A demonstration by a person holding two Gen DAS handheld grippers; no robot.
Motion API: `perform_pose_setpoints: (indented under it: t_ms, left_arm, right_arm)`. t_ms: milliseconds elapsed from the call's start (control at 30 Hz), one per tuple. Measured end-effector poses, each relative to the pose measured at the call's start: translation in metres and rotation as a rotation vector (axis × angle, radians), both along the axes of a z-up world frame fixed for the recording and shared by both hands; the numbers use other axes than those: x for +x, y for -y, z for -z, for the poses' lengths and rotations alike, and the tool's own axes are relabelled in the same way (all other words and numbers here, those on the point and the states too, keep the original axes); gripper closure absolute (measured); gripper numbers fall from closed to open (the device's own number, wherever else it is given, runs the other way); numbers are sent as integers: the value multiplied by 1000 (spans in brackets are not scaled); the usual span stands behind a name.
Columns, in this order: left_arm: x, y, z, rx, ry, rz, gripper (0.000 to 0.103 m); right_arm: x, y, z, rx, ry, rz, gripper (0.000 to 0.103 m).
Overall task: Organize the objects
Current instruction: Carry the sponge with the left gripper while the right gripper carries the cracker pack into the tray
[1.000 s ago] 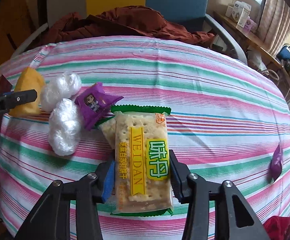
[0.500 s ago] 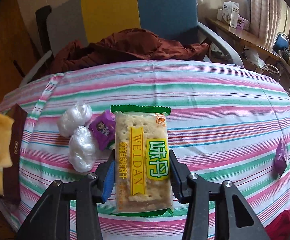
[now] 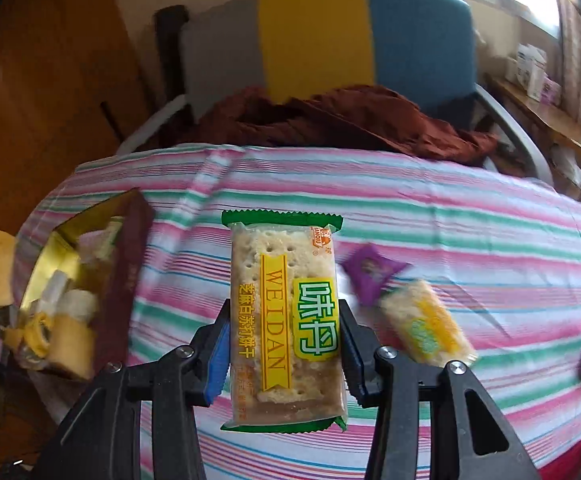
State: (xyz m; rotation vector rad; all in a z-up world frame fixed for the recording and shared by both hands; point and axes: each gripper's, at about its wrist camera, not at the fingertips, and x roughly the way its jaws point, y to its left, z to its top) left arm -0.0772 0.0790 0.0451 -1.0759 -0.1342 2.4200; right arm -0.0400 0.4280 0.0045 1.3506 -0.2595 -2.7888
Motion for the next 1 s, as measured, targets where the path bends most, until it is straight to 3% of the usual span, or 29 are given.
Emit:
perform_pose_setpoints:
  t_ms: [333,633,700,767,1000]
  left_arm:
    - [-1,99,35,28,36,-201,53]
    - [-21,107,73,19,112,-203,53]
    - [-24,106,80,17,130,-201,52]
    - [-27,104,82,14,134,-198,51]
    - [-37,98,95,5,176,-181,43]
  right_arm:
    - [-47,164,-25,94,-29,-365,56]
    - [-96,276,-12,189,55,-695,55]
    - [-107,293,-2,277,54,-700,49]
    - [-118,297,6,313,55,-660,49]
    - [-113,264,18,223,70,-531,43]
